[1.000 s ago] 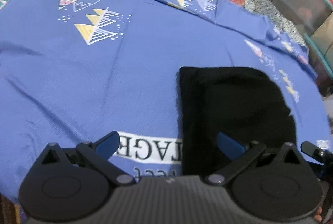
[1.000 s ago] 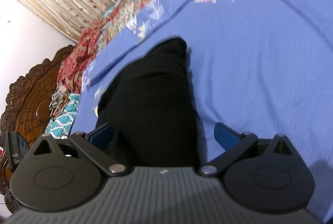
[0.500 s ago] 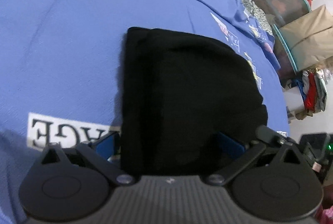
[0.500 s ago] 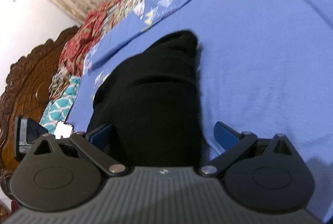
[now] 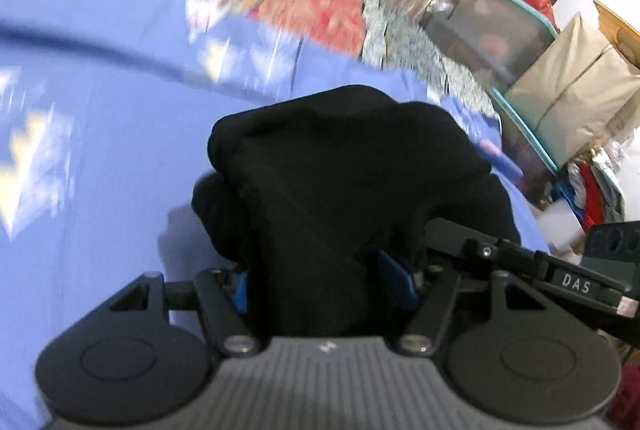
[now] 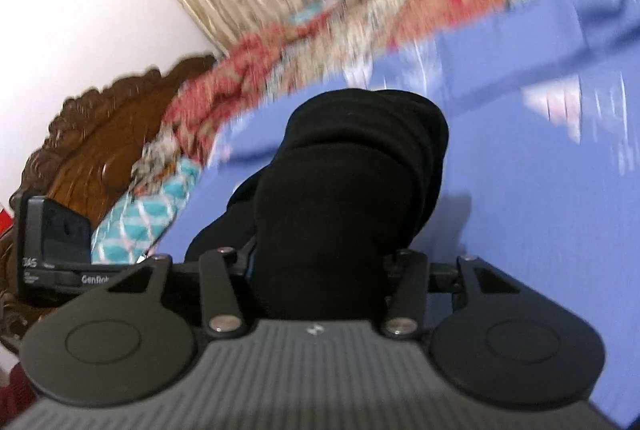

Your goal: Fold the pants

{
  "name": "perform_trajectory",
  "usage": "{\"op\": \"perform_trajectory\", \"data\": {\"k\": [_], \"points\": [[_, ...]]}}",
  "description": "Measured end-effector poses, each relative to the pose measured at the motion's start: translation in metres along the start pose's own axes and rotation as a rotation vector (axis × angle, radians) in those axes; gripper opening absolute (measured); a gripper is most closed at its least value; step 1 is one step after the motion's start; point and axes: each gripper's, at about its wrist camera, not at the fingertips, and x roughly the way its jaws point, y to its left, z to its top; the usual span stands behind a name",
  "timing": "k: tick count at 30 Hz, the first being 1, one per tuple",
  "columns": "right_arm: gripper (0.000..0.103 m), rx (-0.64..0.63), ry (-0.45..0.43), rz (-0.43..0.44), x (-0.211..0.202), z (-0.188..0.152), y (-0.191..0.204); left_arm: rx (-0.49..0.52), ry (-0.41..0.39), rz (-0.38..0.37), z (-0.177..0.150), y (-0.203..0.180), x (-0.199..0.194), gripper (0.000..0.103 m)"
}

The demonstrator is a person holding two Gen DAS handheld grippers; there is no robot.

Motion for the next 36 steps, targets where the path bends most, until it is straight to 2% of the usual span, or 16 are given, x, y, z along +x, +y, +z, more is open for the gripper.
{"op": "perform_trajectory", "data": {"k": [5,9,13,15,16,17,20,25,29,36], "points": [[0.052,-0.072,-0.094,-0.049,0.024,0.042,-0.022,0.060,-0.052,0.065,0.054,-0.010,0.046,0.063],[0.051,-0.071,-0.100,-0.118,0.053,0.060,-0.048,0.052,-0.035,0.102,0.068,-0.001,0.087,0.063],[0.052,-0.069,-0.062,-0.208,0.081,0.058,-0.068,0.019,0.032,0.182,0.067,0.013,0.130,0.065],[0.055,-0.037,0.011,-0.305,0.100,0.049,-0.081,0.024,0.083,0.248,0.059,0.016,0.150,0.066],[0.067,-0.019,0.042,-0.358,0.106,0.044,-0.087,0.033,0.079,0.256,0.052,0.016,0.152,0.073],[0.079,0.008,0.028,-0.401,0.105,0.038,-0.092,0.037,0.062,0.250,0.048,0.014,0.148,0.076],[0.086,0.017,0.004,-0.443,0.094,0.032,-0.087,0.060,0.030,0.248,0.039,0.007,0.133,0.085],[0.086,-0.023,-0.056,-0.494,0.058,0.024,-0.067,0.096,-0.042,0.258,0.022,-0.009,0.091,0.088],[0.086,-0.019,-0.102,-0.506,0.019,0.001,-0.052,0.105,-0.061,0.267,-0.003,-0.019,0.061,0.093],[0.086,0.001,-0.062,-0.499,-0.006,-0.037,-0.030,0.107,-0.041,0.308,-0.055,-0.031,0.024,0.097]]}}
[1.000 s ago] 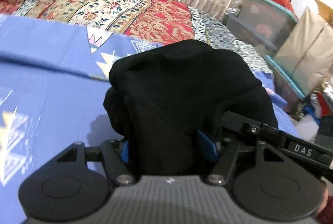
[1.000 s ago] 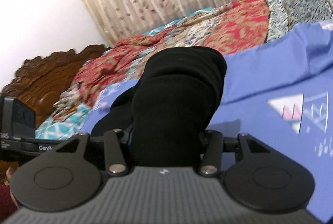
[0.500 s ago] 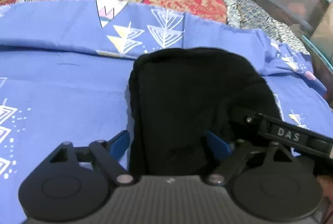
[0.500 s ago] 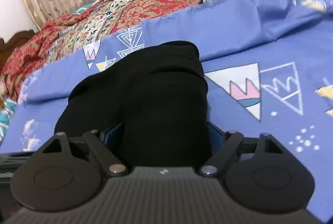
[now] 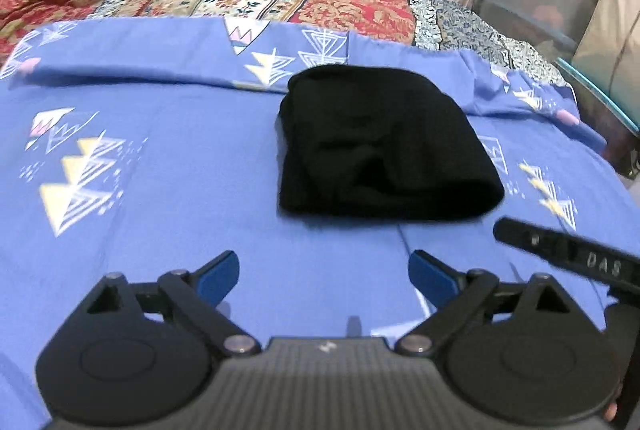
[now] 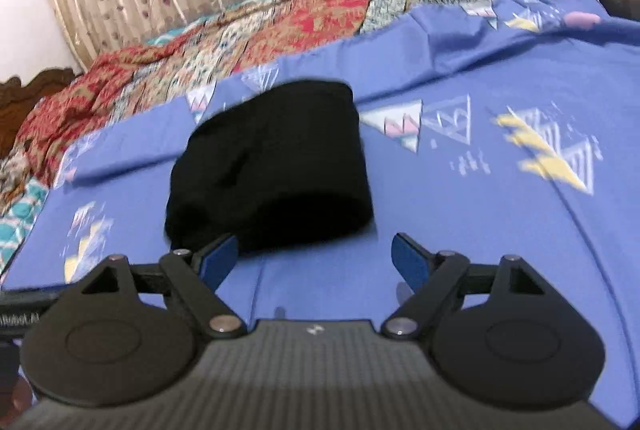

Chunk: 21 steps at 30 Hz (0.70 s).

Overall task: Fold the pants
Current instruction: 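Set the stack down on the sheet and open both grippers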

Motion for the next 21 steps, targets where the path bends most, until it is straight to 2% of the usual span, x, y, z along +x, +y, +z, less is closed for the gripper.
{"op": "perform_trajectory", "data": {"k": [7,11,14,21], "points": [[0.087,-0.006,0.080,-0.001,-0.033,-0.037,0.008,0.066,-0.037,0.050,-0.034,-0.012,-0.037,0.103],[0.088,0.085,0.128,-0.027,-0.043,-0.051,0.003,0.082,-0.063,0.090,-0.046,-0.020,-0.049,0.103],[0.088,0.117,0.174,-0.009,-0.046,-0.056,0.002,0.085,-0.072,0.091,-0.051,-0.023,-0.056,0.103],[0.088,0.054,0.214,0.017,-0.049,-0.066,0.019,0.084,-0.068,0.102,-0.052,-0.026,-0.068,0.103]]}}
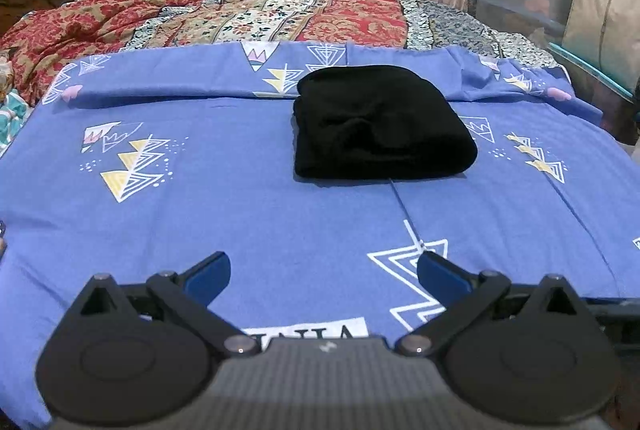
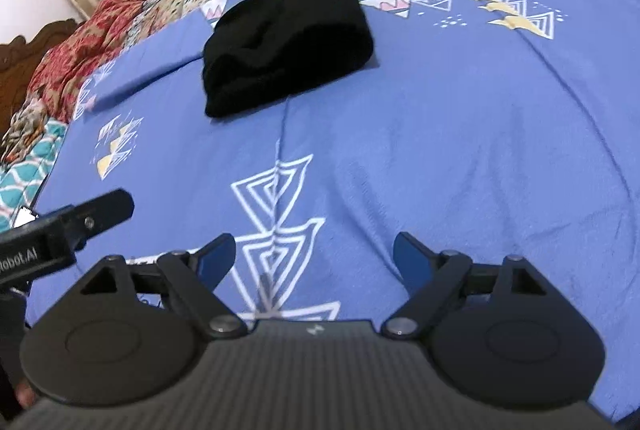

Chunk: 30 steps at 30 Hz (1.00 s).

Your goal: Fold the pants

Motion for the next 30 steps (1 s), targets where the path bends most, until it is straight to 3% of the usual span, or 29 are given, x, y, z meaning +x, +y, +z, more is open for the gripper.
{"op": "perform_trajectory", "data": {"k": [9,21,30], "points": [[0.091,-0.005,0.062,0.057,0.004,-0.002,0.004,-0.013,0.018,0.064,0.000,0.005,-0.004,0.103],[0.091,-0.091,0.017,0.059,-0.005,-0.001,0.015,0.010,0.018,0.101,0.002,0.006,-0.007,0.103],[0.091,-0.085,0.005,0.051,-0.006,0.001,0.014,0.028,0.026,0.098,0.002,0.006,-0.005,0.103]]}}
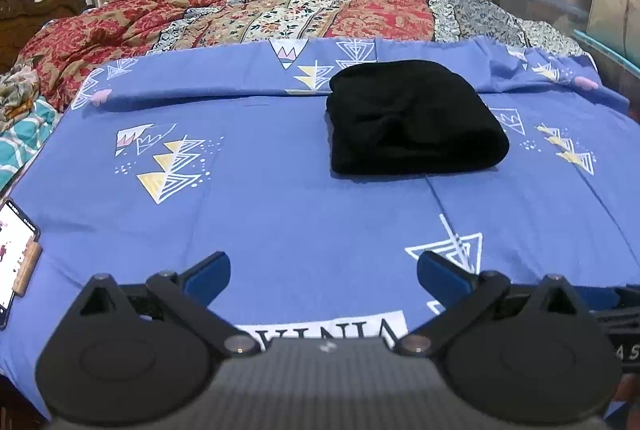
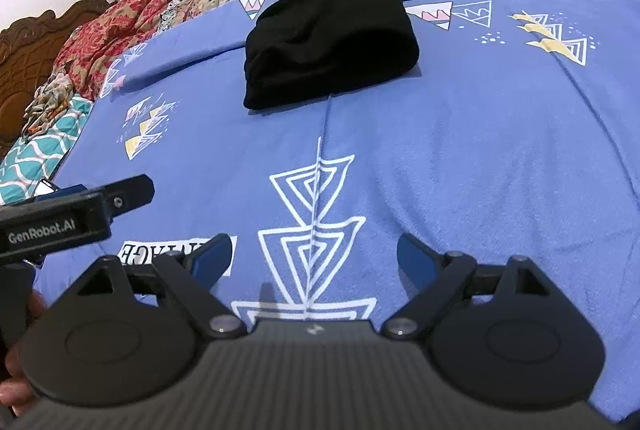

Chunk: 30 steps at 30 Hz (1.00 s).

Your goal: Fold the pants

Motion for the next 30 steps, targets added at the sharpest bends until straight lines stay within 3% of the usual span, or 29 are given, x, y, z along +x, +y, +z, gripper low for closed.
{"op": "perform_trajectory", "data": {"k": [9,30], "points": [[0.091,0.017,0.004,-0.003,-0.002,-0.001,-0.001,-0.019,0.017,0.058,-0.002,0.003,0.004,0.103],[0.091,0.051,0.027,-0.001,0.002,-0.003,-0.009,-0.028,0.145,0.143,-0.011,0.008,0.024,0.103]]}}
